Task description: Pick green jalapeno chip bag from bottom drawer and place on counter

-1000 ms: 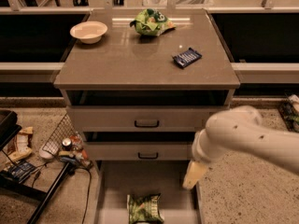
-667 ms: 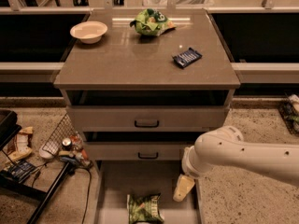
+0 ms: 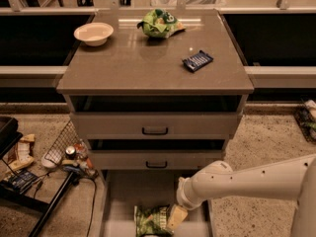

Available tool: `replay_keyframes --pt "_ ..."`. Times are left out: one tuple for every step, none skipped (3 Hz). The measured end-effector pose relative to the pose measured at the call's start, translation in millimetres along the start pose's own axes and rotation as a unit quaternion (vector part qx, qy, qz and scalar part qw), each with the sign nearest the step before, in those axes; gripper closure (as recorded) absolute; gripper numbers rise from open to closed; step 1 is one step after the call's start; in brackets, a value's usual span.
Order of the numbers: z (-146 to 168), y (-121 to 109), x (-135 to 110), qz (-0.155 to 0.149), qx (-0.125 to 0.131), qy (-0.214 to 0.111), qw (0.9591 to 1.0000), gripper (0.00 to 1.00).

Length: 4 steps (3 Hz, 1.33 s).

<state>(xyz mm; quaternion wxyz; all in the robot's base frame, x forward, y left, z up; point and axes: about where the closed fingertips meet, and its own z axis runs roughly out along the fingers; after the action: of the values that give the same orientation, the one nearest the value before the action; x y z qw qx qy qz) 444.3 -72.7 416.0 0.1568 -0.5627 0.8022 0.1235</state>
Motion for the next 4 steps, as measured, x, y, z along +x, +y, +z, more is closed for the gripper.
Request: replay_keyframes --pt "24 16 -2 0.023 -0.019 -0.032 0.999 0.0" --pt "27 16 1 0.025 -0.02 -0.032 0.999 0.0" --pt "64 14 4 0.033 -0.042 -0.035 0.998 0.0" --pt "120 5 13 0.042 -0.056 -0.054 0.9961 0.0"
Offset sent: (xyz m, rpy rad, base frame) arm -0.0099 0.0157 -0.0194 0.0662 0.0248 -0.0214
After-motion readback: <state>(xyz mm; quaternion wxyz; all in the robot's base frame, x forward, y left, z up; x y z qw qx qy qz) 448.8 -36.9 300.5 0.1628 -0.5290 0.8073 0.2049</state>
